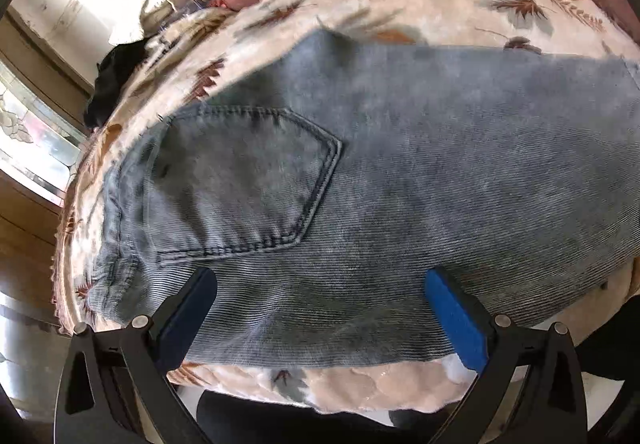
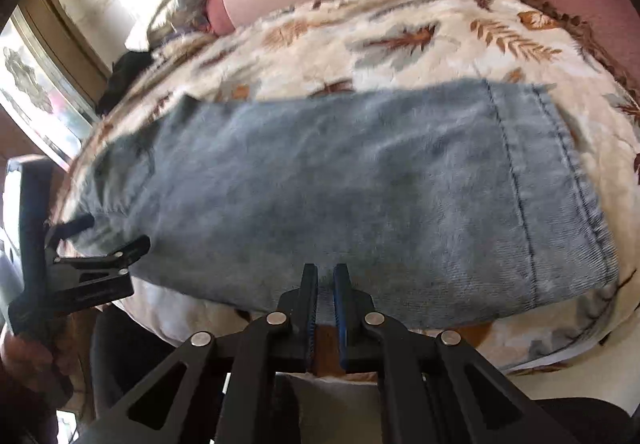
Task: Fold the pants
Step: 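Close the right gripper on the jeans leg hem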
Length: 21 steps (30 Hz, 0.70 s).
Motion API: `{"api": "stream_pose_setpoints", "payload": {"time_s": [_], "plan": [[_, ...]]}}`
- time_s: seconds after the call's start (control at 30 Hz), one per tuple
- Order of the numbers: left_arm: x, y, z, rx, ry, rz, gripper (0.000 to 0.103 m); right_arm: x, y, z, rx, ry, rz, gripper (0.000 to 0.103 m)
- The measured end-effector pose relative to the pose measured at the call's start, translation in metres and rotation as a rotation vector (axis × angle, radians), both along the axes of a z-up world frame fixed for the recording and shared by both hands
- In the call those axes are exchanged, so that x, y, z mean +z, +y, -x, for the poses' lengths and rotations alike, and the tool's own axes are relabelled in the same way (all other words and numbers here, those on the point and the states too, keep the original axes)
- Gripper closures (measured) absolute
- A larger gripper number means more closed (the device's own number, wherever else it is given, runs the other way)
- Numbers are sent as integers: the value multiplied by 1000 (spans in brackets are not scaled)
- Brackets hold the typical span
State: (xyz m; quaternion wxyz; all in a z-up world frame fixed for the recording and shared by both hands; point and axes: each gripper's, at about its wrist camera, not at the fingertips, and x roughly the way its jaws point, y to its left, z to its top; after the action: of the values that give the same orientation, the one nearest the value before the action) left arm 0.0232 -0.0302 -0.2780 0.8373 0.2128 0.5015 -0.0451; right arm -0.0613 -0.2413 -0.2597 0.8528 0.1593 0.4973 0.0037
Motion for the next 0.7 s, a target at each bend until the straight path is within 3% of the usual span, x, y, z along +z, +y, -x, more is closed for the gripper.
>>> {"api": "stream_pose_setpoints", "payload": {"time_s": [0.13, 0.17, 0.3, 0.43, 0.57, 0.7], "plan": [[3, 11, -7, 38, 49, 50, 0, -4, -16, 4, -36, 14, -38, 94], [6, 13, -8, 50, 44, 40, 0, 2, -21, 6, -48, -3, -16, 90], [29, 33, -15, 90, -18, 33, 0, 24, -55, 14, -132, -59, -1, 90], [55, 89, -35, 223, -52, 92, 0, 28, -78, 7, -189, -34, 56, 90], [71, 161, -47, 395, -108, 140, 0, 30, -86, -9, -196, -37, 35, 90], [65, 197, -42, 491, -65, 217, 0, 18, -76, -35, -167, -28, 26, 90]]}}
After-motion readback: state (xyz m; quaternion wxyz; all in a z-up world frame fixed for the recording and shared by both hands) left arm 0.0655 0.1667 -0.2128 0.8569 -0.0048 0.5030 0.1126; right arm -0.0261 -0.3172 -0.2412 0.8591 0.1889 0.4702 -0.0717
